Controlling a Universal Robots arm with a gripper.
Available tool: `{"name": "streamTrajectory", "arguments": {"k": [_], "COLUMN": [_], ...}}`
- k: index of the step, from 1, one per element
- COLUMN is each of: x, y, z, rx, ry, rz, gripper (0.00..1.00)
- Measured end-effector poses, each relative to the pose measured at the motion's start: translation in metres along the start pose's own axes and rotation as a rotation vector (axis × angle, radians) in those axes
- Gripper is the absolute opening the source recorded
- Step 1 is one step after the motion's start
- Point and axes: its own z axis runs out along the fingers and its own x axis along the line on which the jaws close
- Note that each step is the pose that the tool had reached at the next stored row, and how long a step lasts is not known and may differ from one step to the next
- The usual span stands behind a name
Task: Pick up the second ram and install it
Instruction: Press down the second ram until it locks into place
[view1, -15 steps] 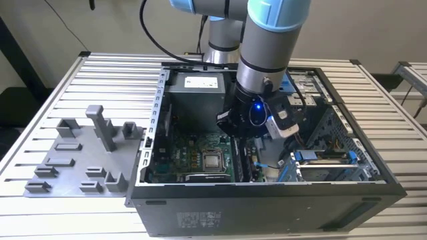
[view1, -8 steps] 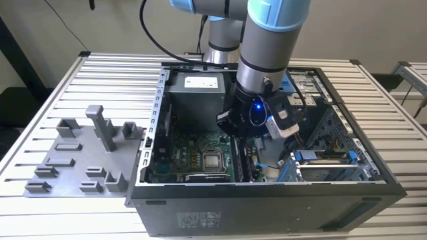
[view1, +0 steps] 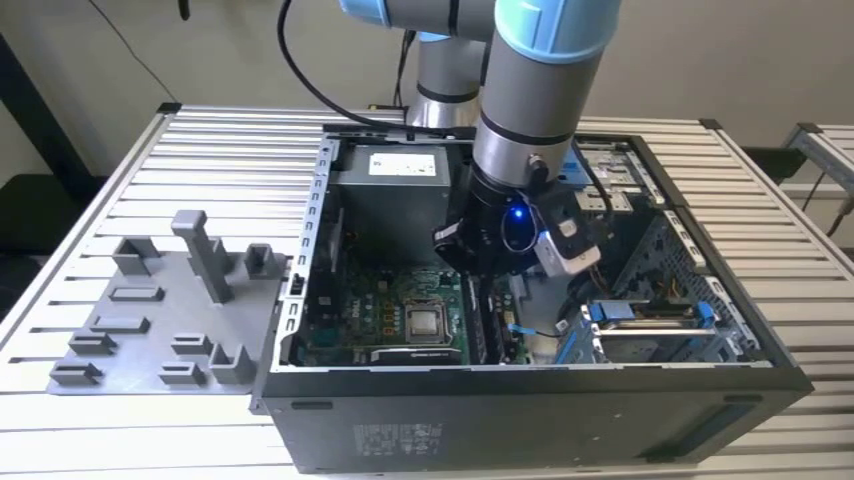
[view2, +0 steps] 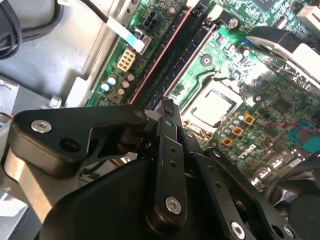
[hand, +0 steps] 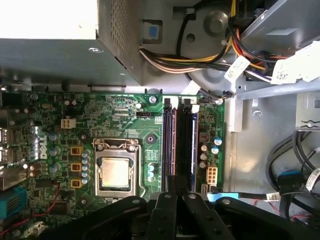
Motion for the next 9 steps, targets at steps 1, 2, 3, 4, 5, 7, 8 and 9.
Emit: {"name": "streamTrajectory", "arguments": {"k": [1,2,3,4,5,7,8,9], "x": [0.0000,0.0000,0.0000,0.0000,0.0000,0.0000,0.0000,0.0000], "y": [0.0000,0.0000,0.0000,0.0000,0.0000,0.0000,0.0000,0.0000], "z": [0.0000,0.0000,0.0000,0.0000,0.0000,-0.0001,-0.0001,0.0000], "rx": [0.0000,0.0001,0.0002,0.0003,0.0003,0.0004,0.0004,0.0004], "ry": [0.0000,0.0001,0.0002,0.0003,0.0004,0.0006,0.0007,0.0007], "rz": [-0.013,-0.028,-0.044,-0.060,-0.076,-0.110,-0.125,-0.139], "gripper": [0.11,0.11,0.11,0.11,0.11,0.11,0.11,0.11]}}
